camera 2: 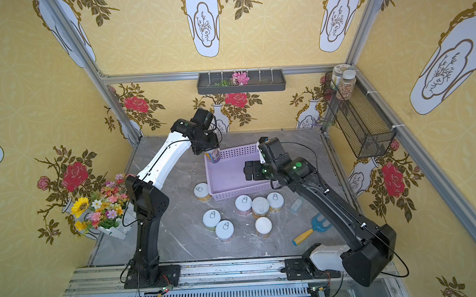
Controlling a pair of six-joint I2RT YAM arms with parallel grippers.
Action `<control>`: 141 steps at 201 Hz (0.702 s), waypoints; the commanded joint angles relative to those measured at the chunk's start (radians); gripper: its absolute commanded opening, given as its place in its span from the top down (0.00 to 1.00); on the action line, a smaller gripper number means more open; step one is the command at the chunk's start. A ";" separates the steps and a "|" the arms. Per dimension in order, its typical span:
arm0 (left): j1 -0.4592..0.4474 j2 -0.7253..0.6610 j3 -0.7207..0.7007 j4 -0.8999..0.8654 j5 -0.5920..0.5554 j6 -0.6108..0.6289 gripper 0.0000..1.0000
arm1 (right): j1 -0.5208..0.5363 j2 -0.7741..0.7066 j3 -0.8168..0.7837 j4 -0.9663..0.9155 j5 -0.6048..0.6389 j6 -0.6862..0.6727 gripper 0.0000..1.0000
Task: Put the canned food in the basket
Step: Place the canned food in the basket.
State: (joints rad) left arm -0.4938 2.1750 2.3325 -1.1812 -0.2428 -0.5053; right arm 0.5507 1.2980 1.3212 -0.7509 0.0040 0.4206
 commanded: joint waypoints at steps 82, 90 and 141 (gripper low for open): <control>0.014 0.072 -0.022 0.097 -0.015 0.032 0.44 | -0.077 0.080 -0.060 0.160 -0.259 -0.044 0.03; 0.015 0.072 -0.029 0.104 -0.012 0.031 0.44 | -0.105 0.077 -0.081 0.194 -0.307 -0.037 0.03; 0.015 0.088 -0.038 0.118 -0.015 0.030 0.44 | -0.171 0.092 -0.112 0.241 -0.369 -0.054 0.03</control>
State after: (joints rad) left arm -0.4812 2.2501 2.2959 -1.1275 -0.2420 -0.4797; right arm 0.3836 1.3838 1.2098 -0.5709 -0.3073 0.3882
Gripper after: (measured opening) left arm 0.714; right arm 0.973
